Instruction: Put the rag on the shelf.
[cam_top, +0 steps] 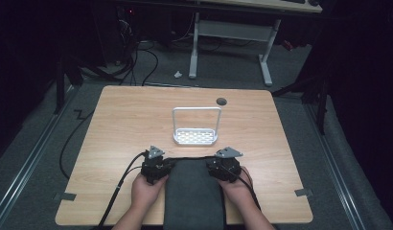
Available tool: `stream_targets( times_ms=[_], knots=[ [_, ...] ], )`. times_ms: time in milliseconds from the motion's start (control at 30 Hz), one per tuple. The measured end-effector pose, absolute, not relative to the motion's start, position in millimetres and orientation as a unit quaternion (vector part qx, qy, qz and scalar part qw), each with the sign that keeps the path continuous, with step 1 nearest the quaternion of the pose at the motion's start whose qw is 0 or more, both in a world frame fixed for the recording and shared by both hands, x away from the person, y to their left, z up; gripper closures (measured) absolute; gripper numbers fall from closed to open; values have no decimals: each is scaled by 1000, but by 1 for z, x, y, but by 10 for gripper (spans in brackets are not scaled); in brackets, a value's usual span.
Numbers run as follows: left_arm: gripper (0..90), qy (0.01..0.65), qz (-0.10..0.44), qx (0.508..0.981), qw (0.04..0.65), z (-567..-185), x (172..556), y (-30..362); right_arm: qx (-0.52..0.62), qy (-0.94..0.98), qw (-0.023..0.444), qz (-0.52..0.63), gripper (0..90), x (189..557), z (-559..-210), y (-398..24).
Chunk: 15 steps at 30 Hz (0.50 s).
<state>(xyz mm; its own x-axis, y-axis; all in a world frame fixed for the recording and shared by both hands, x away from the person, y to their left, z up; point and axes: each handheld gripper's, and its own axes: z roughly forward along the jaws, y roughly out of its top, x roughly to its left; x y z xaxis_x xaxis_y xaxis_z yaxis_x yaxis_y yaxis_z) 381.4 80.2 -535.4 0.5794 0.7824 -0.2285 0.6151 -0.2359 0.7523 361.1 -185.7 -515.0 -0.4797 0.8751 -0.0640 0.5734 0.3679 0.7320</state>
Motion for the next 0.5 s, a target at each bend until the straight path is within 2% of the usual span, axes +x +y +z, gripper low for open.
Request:
stream_targets(
  times_ms=[200, 300, 400, 500],
  knots=[
    [729, 448, 99, 780, 426, -535, 381, 80, 470, 799, 196, 319, 400, 370, -523, -187],
    [726, 448, 99, 780, 426, -535, 381, 80, 477, 796, 176, 329, 403, 370, -526, -192],
    [724, 448, 99, 779, 428, -535, 381, 80, 474, 792, 182, 339, 442, 366, -528, -194],
    [722, 447, 98, 780, 426, -535, 381, 80, 473, 790, 179, 346, 550, 364, -528, -194]
  ],
)
